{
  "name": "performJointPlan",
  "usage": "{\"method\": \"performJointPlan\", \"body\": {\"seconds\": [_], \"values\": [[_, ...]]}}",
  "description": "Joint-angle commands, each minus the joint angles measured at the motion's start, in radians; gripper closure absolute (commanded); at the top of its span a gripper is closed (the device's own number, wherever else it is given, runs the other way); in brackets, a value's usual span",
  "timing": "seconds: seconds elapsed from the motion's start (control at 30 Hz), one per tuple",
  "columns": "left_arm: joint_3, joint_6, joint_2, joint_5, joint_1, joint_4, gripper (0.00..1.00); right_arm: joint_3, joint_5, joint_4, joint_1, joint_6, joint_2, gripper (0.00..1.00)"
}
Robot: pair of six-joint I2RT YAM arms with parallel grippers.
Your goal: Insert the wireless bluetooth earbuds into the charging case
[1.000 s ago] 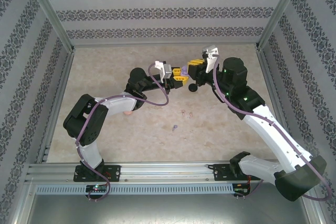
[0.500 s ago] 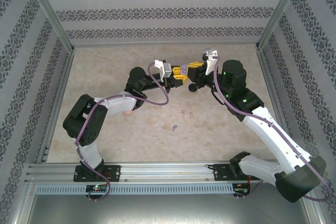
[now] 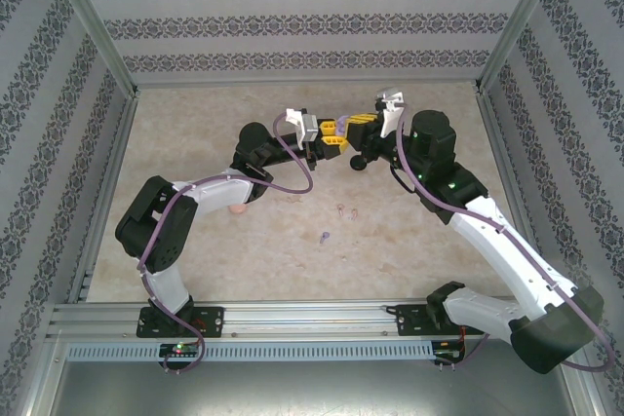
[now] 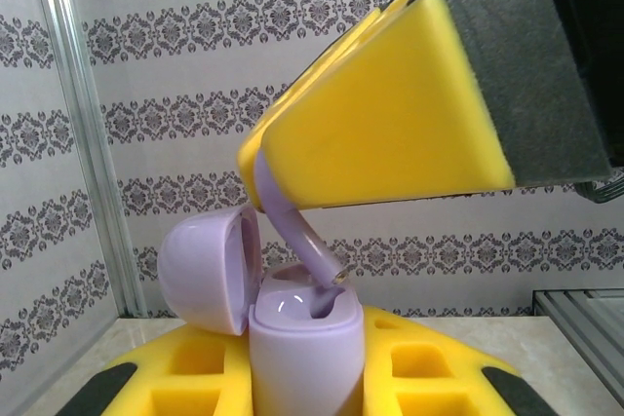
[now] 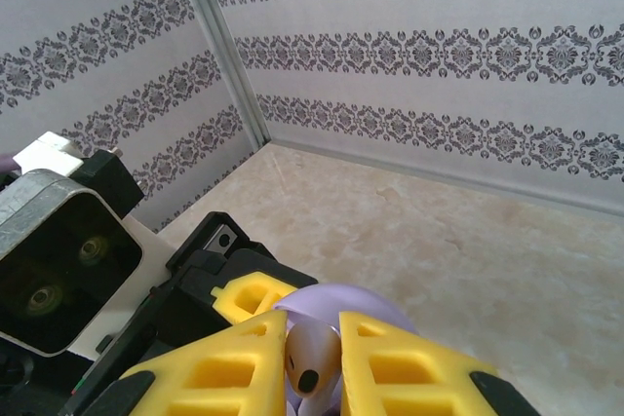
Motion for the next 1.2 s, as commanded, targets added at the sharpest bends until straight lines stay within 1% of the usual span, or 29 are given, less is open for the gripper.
{"method": "performJointPlan", "body": {"seconds": [0.0,0.23,0.63,0.9,1.17], "values": [[0.025,-0.009,-0.042,0.014,-0.013,0.017,1.00,-0.007,-0.017,0.033,-0.007,0.014,0.014,0.82],[0.028,-0.011,-0.045,0.005,-0.015,0.014,1.00,-0.014,-0.024,0.017,-0.006,0.009,0.014,0.83],[0.031,-0.016,-0.050,-0.066,-0.015,0.020,1.00,-0.063,-0.031,-0.030,0.002,-0.053,-0.009,0.84],[0.039,-0.019,-0.046,-0.097,-0.015,0.024,1.00,-0.071,0.068,-0.082,0.068,-0.149,-0.013,0.84],[0.043,-0.025,-0.045,-0.115,-0.015,0.030,1.00,-0.081,0.120,-0.089,0.087,-0.161,-0.004,0.86]]}}
